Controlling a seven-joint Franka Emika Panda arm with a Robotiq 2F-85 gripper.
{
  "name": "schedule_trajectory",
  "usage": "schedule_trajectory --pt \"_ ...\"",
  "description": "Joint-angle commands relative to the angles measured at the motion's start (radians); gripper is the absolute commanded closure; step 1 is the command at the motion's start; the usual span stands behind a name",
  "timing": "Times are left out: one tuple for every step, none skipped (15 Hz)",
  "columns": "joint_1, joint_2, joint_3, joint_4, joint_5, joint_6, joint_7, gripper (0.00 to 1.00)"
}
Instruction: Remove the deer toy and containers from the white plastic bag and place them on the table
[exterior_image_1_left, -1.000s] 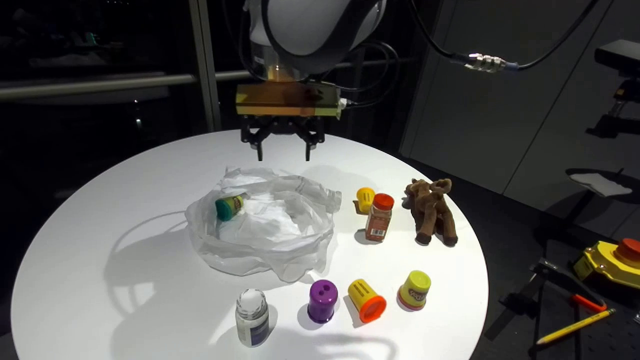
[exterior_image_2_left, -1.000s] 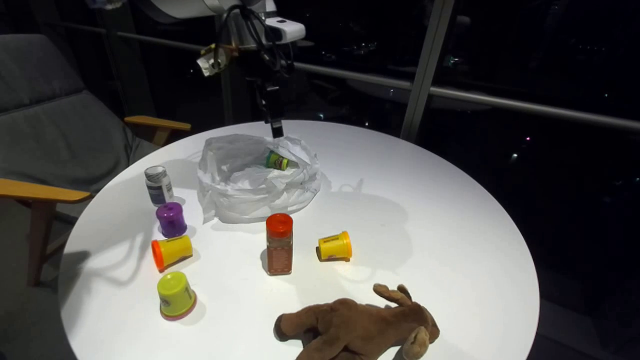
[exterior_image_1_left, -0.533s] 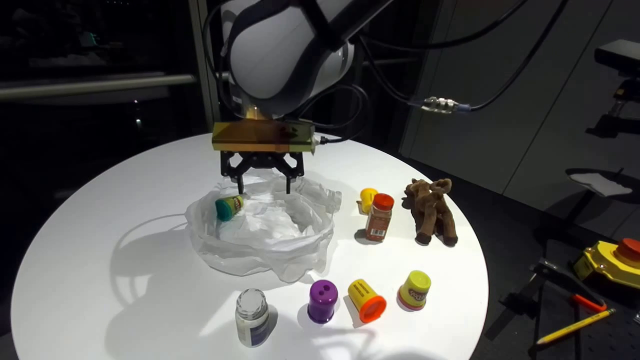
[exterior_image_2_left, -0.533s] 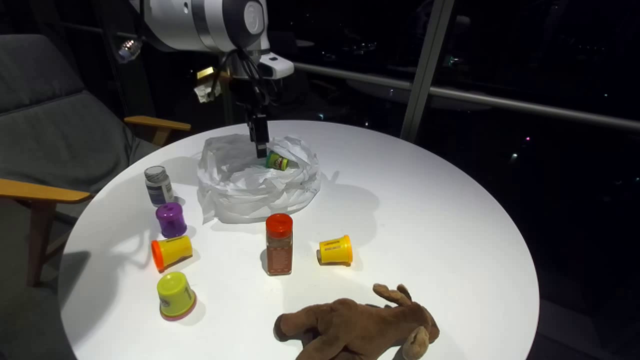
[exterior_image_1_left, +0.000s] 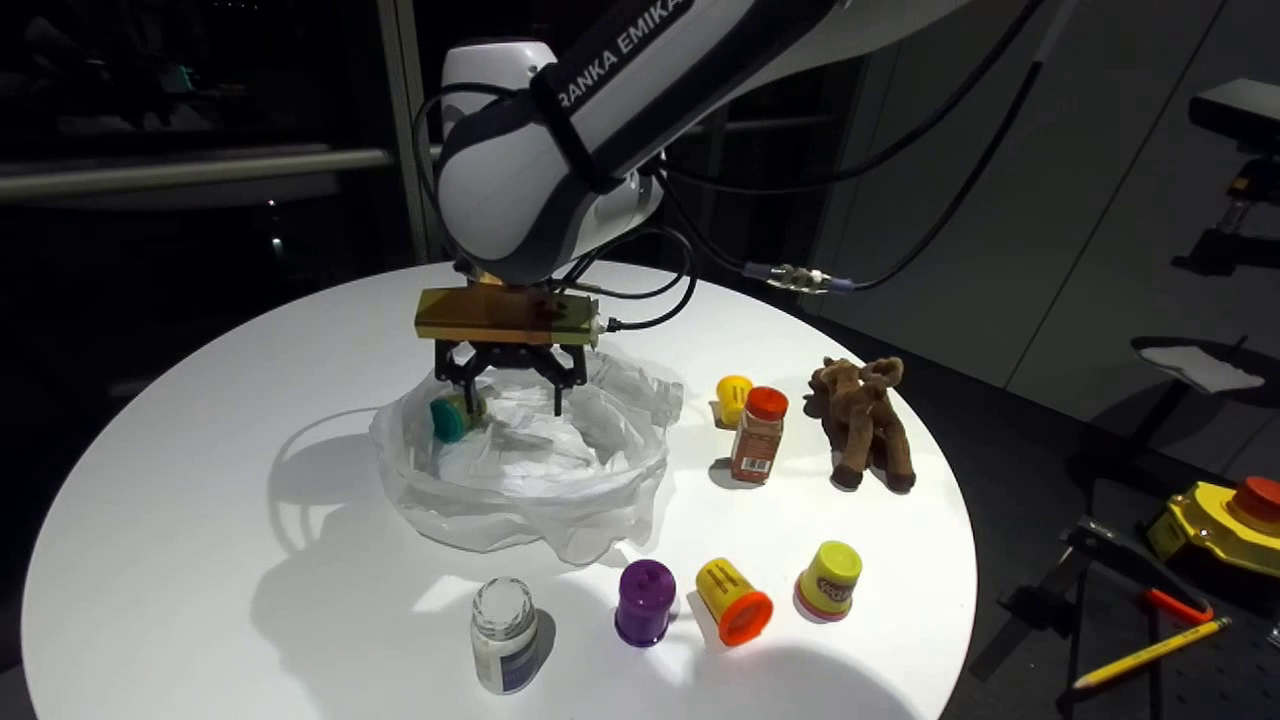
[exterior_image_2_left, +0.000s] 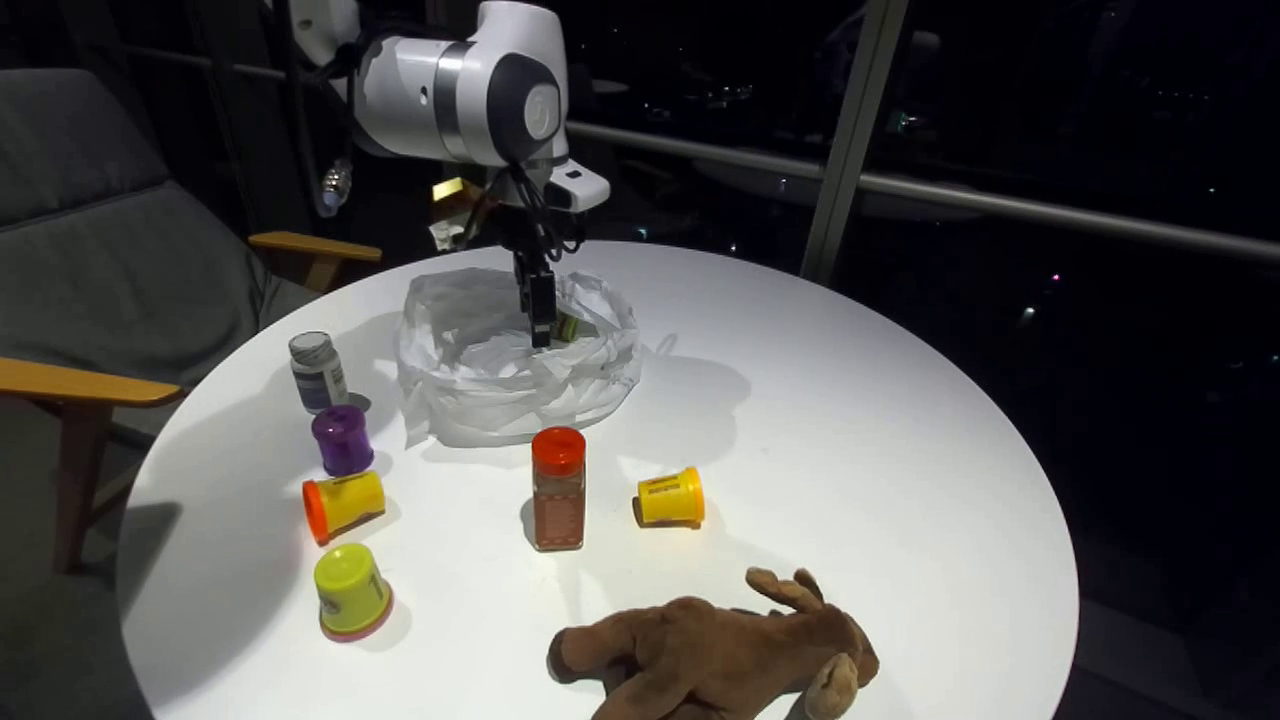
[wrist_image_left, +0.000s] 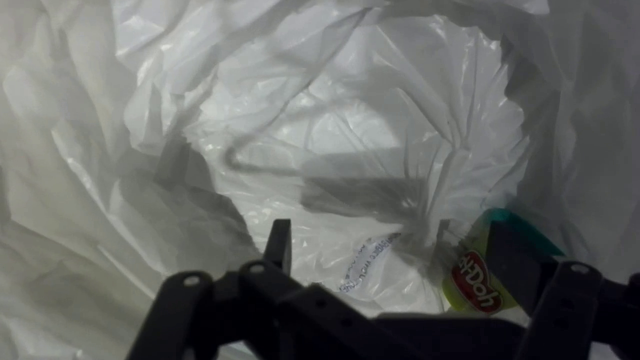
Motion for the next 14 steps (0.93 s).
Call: schedule_trajectory --pt "-0.006 0.089 -0.004 0.156 0.029 -0.06 -0.013 0.0" --pt "-0.006 0.105 -0.006 0.18 0.028 -0.071 -0.011 0.0" --pt "-0.006 0.119 -0.008 0.201 0.027 -0.079 -0.009 0.0" --pt "-0.006 0.132 -0.012 0.221 0.025 -0.085 -0.006 0.0" --pt "-0.006 0.144 -0.014 0.241 0.023 -0.092 -0.005 0.0" --pt "-0.006 0.155 -0.016 0.259 0.022 -0.096 -0.003 0.0" --pt "-0.005 0.166 -0.02 0.277 0.019 -0.101 -0.001 0.0" --pt "-0.003 0.173 -0.023 0.292 0.016 -0.105 0.001 0.0" --pt "-0.003 0.182 -0.026 0.309 0.015 -0.105 0.002 0.0" --pt "-0.004 0.19 -0.026 0.323 0.016 -0.102 0.002 0.0" --pt "-0.004 0.197 -0.026 0.337 0.016 -0.102 0.003 0.0" --pt "-0.005 0.204 -0.026 0.351 0.017 -0.103 0.003 0.0" --pt "-0.004 0.211 -0.027 0.363 0.016 -0.104 0.004 0.0" --pt "-0.004 0.218 -0.028 0.375 0.016 -0.107 0.004 0.0"
